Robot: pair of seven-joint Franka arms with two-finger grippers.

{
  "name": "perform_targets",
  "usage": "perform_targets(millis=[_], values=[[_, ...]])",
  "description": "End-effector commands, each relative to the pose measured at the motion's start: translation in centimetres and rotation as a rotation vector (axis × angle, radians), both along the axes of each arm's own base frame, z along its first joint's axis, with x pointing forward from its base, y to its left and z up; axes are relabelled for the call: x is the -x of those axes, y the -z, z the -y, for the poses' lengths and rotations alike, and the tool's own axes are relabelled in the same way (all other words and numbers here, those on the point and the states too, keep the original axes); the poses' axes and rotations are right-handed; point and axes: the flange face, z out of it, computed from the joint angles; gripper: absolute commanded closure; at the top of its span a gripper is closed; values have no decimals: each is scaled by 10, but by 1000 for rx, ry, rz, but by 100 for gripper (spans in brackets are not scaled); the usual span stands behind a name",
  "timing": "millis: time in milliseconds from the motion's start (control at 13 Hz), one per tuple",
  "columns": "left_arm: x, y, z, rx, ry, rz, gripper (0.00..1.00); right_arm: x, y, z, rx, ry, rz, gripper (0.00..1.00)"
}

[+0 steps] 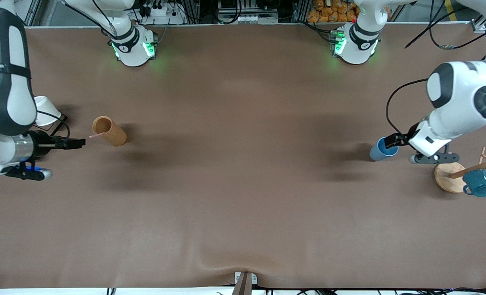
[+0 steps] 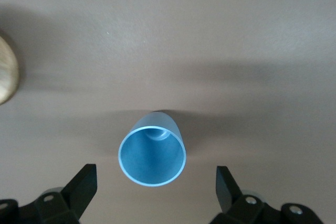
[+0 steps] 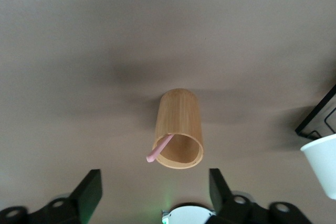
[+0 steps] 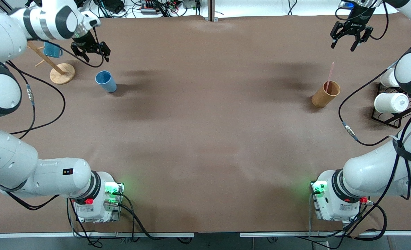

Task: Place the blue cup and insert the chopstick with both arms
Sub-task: 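Reach the right gripper to the pink chopstick while the left gripper reaches the blue cup, then grasp the pink chopstick with the right gripper while the left gripper grasps the cup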

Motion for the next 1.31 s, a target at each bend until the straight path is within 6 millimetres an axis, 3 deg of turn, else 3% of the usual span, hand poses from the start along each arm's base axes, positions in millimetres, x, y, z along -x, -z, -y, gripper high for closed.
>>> perform_targets(millis=[0,154,308,615,923,1154,1231], values=[[3,21,-10,-15,11,3,0,-6,23,-8,-15,17,-59,32],[1,42,-22,-11,-9,0,0,-6,35,-19,-11,4,-81,38],[0,52,-27,-7,2,-3,0,-3,51,-20,-13,2,-122,51],[2,69,-34,-1,7,-34,0,5,51,-31,-17,-24,-186,69],[3,82,-44,5,7,-50,3,6,56,-28,11,-36,-187,71],[2,92,-41,7,15,-49,33,4,57,-21,41,-55,-173,76],[1,93,-36,8,23,-49,51,3,57,-22,43,-57,-168,77]])
